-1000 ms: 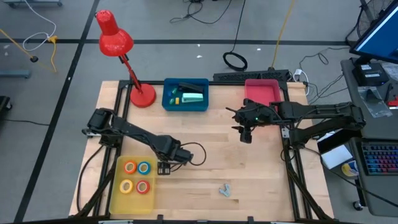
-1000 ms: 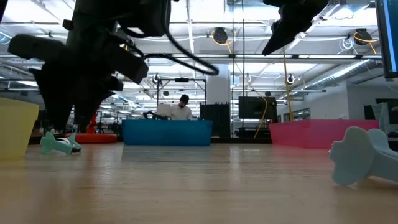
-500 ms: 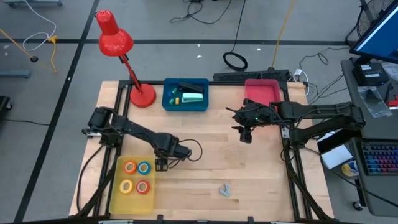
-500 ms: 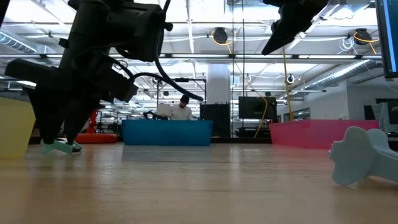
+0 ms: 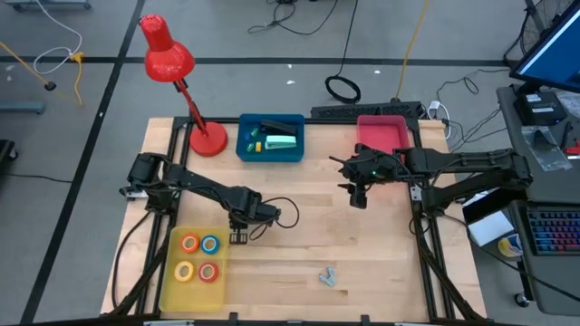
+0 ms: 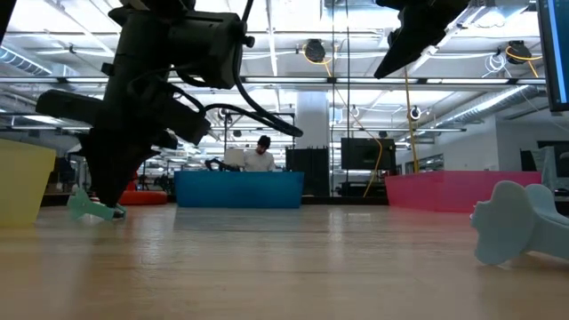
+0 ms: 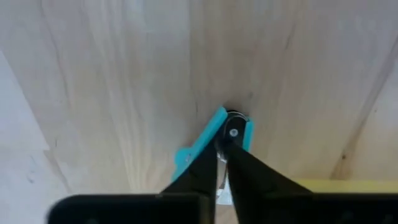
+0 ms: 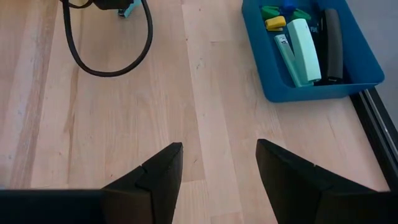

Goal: Pick and place Stapler, Stapler remover, tape
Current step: Put the light blue staple remover into the pink bin

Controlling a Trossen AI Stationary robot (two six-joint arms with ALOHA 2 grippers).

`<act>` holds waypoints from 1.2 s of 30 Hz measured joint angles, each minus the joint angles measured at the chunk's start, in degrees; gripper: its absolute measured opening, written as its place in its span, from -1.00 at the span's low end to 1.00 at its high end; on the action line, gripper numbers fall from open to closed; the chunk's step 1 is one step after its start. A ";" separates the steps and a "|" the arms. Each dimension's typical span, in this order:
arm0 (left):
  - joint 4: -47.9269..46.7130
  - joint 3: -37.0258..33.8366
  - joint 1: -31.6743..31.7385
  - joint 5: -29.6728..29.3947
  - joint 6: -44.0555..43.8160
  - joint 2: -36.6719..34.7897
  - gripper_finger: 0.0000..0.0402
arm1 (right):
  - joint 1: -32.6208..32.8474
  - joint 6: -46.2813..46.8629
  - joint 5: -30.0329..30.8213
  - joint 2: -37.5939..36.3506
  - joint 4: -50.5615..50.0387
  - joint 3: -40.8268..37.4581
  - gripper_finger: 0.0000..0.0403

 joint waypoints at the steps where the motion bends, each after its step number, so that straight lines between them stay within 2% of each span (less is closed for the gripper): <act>1: 0.16 -0.25 0.22 0.22 0.07 0.00 -0.88 | 0.00 0.00 0.01 0.00 0.00 0.01 -0.03; 4: 0.61 -0.61 1.06 0.71 -0.08 0.04 -0.97 | 0.00 0.00 0.02 0.00 -0.02 0.02 -0.02; 17: 5.45 -0.74 6.41 5.13 1.64 0.17 -0.98 | 0.00 -0.02 0.00 0.00 -0.02 0.02 -0.02; 26: 13.23 0.75 8.26 3.46 0.80 0.31 -0.98 | 0.00 0.00 0.02 0.00 0.34 0.02 -0.02; 36: 12.60 1.80 8.76 3.39 0.48 0.50 -0.90 | 0.00 0.02 0.01 0.02 0.70 0.07 -0.03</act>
